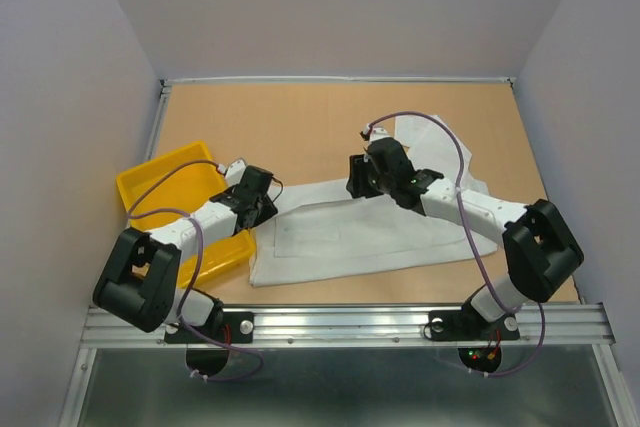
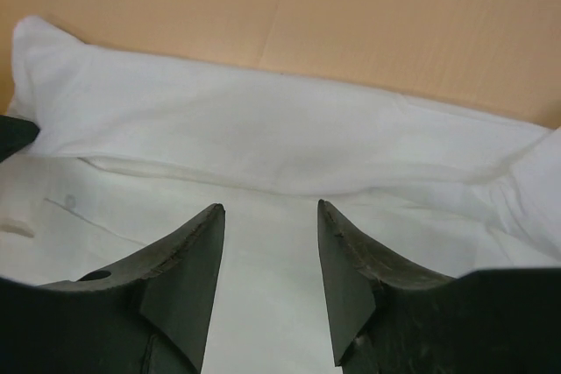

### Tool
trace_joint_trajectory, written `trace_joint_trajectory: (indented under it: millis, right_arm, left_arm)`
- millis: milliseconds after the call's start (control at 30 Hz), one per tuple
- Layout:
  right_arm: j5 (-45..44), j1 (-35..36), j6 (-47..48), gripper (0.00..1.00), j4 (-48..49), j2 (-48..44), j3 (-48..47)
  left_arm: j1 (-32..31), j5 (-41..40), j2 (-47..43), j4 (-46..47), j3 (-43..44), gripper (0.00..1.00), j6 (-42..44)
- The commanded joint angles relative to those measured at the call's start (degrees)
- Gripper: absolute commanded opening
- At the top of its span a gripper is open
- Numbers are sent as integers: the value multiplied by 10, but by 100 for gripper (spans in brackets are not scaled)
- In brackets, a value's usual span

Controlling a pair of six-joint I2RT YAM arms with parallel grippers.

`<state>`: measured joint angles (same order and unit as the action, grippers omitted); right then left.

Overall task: Fold and stack the long sleeve shirts
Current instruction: Fold the shirt

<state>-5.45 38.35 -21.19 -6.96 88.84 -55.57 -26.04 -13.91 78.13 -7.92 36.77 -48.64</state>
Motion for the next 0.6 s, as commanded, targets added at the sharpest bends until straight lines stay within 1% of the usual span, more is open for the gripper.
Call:
trace_joint_trajectory:
  millis: [0, 133, 267, 400, 567]
  right_arm:
    - [20, 2, -5, 52, 19, -10, -45]
    - [40, 2, -19, 52, 19, 34, -78]
    - [45, 1, -31, 52, 18, 71, -101]
    - [12, 1, -50, 52, 19, 84, -96]
    - [3, 1, -67, 51, 19, 84, -101]
  left_arm:
    - [-17, -32, -34, 9, -10, 46, 13]
    - [-44, -59, -61, -13, -10, 51, -2]
    - [-50, -98, -99, -44, 3, 60, -10]
    - [-50, -122, -129, -73, 50, 65, -1]
    - [-51, -112, -121, -74, 111, 67, 28]
